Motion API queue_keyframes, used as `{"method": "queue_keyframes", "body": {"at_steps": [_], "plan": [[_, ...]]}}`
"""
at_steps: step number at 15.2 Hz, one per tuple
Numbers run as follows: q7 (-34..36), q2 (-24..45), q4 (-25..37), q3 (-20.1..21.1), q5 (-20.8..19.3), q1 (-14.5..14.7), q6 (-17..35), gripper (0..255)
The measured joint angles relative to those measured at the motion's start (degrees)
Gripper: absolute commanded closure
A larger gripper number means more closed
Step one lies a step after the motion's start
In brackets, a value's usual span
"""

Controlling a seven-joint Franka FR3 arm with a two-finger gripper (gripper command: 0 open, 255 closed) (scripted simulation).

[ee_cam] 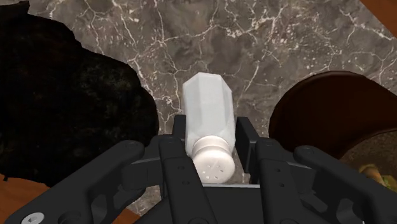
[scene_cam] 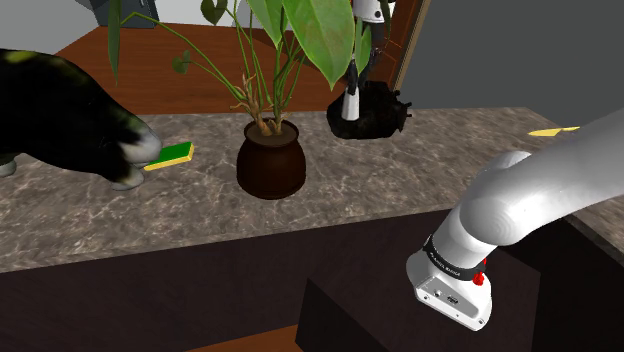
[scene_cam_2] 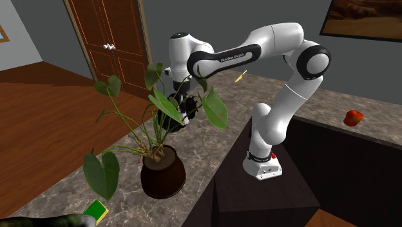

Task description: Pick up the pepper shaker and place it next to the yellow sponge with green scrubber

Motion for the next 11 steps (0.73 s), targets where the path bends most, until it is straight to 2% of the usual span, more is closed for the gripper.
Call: {"method": "queue_keyframes", "body": {"at_steps": [11], "plan": [[11.7, 17.7, 17.0, 8.1, 2.5, 4.7, -0.2, 255]]}}
